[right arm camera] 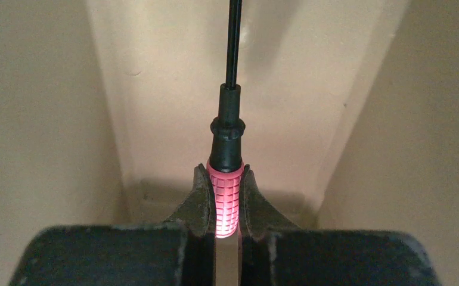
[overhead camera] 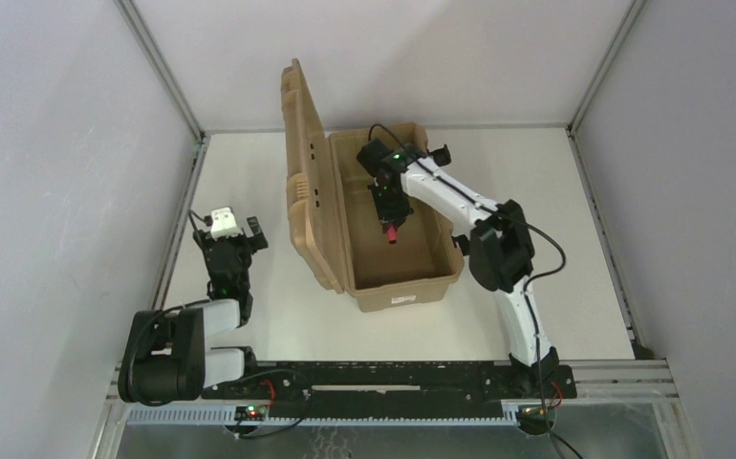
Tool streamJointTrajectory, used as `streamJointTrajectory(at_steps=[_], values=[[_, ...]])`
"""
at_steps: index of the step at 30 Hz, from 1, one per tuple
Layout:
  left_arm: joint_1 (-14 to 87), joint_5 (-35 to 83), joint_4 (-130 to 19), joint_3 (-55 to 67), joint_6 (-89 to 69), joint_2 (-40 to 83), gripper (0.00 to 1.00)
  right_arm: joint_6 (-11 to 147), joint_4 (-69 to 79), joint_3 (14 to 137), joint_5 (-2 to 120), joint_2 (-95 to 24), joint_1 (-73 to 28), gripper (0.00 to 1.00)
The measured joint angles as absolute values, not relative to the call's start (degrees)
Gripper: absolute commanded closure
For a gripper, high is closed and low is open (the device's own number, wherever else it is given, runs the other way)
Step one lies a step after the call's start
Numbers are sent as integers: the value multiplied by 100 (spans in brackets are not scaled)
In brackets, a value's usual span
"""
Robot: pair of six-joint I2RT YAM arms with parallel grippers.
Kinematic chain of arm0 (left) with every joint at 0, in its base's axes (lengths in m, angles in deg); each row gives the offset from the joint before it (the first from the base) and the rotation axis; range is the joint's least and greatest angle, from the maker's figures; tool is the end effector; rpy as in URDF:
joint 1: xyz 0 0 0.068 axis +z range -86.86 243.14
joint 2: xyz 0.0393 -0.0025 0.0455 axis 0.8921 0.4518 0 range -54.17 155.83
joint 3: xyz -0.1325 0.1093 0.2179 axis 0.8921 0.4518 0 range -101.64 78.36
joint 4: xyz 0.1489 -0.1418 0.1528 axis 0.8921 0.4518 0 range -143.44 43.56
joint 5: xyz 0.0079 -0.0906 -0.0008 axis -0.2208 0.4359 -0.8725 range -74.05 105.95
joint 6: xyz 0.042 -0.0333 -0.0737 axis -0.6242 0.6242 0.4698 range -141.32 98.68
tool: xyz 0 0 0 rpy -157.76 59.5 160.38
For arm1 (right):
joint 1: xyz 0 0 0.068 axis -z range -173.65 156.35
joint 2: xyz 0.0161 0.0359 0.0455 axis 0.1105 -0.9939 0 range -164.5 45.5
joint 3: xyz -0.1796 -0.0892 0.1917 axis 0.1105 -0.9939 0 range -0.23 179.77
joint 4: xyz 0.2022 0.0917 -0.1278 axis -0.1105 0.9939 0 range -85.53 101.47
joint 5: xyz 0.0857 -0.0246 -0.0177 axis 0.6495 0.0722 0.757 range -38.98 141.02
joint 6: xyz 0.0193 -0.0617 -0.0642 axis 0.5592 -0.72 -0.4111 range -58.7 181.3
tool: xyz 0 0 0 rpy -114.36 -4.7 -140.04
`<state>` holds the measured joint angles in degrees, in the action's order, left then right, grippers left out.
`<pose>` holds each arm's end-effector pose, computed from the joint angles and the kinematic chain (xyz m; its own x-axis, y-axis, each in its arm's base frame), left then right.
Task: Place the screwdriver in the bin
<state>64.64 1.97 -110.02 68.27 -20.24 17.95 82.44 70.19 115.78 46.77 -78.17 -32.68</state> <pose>0.2546 0.0264 0.1715 -0.0899 -0.0206 -0.9957 -0.2675 0.9636 0.0043 0.3601 0.2840 0.2159 -0.9149 -0.2784 -0.2923 -0.3017 0.9527 0.0370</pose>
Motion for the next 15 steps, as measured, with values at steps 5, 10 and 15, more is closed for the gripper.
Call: streamJointTrajectory(at_steps=[5,10,15], values=[[6464,197,-11000,6827,-2026,1795,0,8242,6538,11340,4681,-8558,-3270,100],[6464,197,-11002,6827,-2026,1795,0,8249,6315,11263,4664,-8762,-3233,68],[6464,197,-11002,6827,-2024,1795,0,8246,6129,11263,4640,-8759,-3226,42]])
